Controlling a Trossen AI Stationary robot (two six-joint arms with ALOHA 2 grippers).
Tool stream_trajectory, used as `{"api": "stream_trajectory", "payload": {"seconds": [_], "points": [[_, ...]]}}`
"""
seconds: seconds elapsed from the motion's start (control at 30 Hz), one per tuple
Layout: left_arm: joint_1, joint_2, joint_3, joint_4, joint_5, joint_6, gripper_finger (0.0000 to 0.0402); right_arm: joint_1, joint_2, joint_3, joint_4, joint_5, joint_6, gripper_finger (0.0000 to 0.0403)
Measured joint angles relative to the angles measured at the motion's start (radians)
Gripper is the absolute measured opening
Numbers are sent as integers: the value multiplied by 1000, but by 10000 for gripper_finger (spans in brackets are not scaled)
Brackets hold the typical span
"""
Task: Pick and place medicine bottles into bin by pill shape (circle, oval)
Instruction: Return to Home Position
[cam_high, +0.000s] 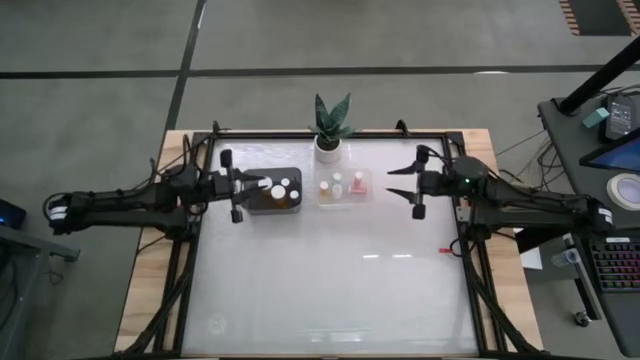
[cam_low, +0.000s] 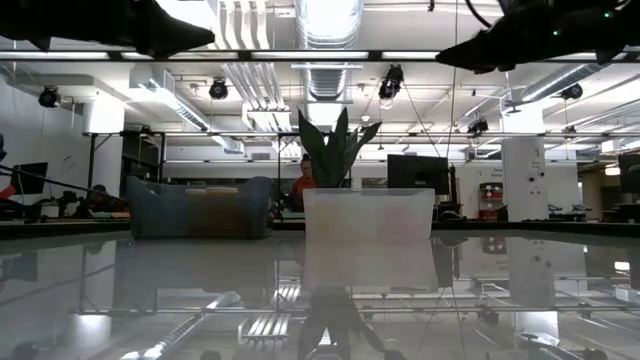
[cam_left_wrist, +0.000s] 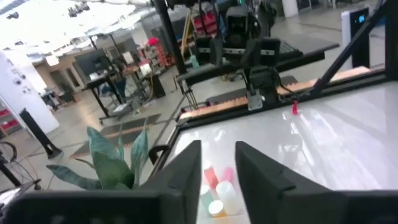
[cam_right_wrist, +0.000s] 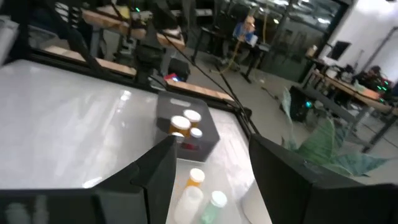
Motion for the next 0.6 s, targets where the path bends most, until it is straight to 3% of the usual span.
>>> {"api": "stream_trajectory", "payload": {"seconds": [0.3,0.6], "points": [[0,-57,-91,84,2,-28,7,0,-132,-102,30,-45,52,192],[0,-91,-183,189,5,-53,3,0,-234,-235,131,-65,81,191]]}}
